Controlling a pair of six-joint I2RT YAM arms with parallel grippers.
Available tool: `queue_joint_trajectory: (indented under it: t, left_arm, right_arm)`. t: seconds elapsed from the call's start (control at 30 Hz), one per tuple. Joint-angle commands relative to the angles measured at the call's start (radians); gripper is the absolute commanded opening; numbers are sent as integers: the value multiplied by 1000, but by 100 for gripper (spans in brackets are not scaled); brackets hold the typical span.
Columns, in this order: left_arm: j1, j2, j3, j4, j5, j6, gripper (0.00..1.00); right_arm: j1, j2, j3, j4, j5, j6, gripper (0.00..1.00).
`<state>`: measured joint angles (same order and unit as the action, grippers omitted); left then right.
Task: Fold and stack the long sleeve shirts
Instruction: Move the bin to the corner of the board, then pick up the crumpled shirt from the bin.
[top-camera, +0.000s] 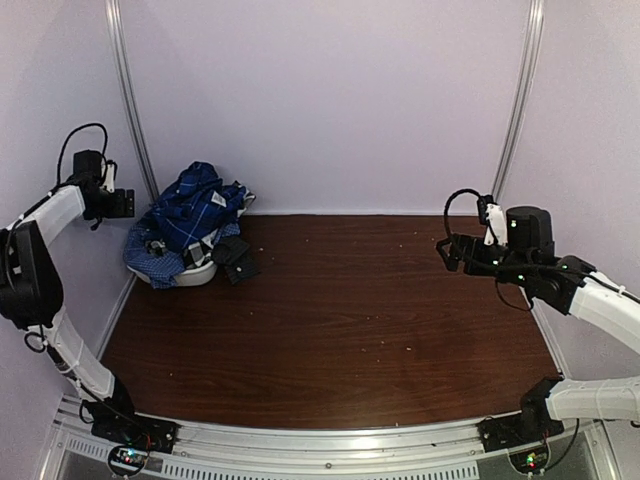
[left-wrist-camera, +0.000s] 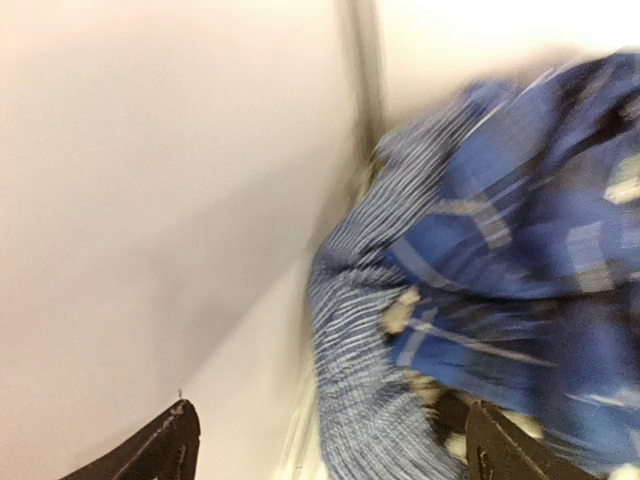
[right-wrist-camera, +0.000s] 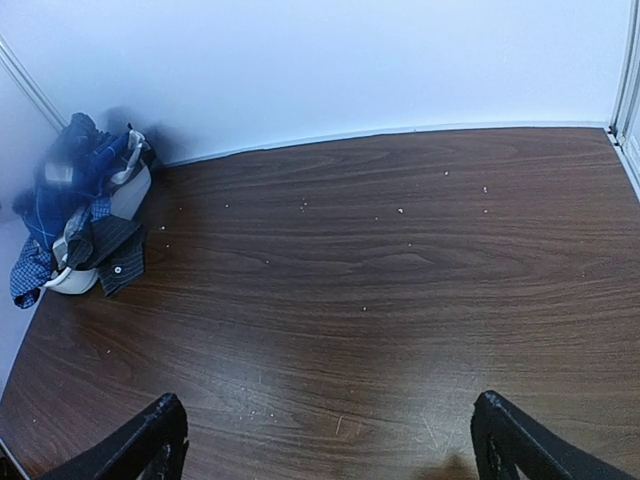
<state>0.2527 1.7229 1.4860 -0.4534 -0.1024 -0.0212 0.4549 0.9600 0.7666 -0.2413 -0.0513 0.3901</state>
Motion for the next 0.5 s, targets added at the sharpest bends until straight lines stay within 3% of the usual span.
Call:
queue_joint_trajectory:
  t: [0.0, 0.1, 0.3, 0.47]
  left_arm:
    - [-33, -226, -107, 113, 283, -100, 97]
    - [-93, -251, -144, 119, 365, -121, 98]
    - [-227, -130, -117, 95, 285, -103, 98]
    - [-250, 27, -20, 79, 245, -80, 96]
  right_arm:
    - [8, -22, -24, 23, -12, 27, 100]
    - [9, -21, -33, 45, -25, 37, 100]
    - [9, -14, -34, 60, -45, 57, 100]
    - [9, -42, -57, 70, -51, 79, 100]
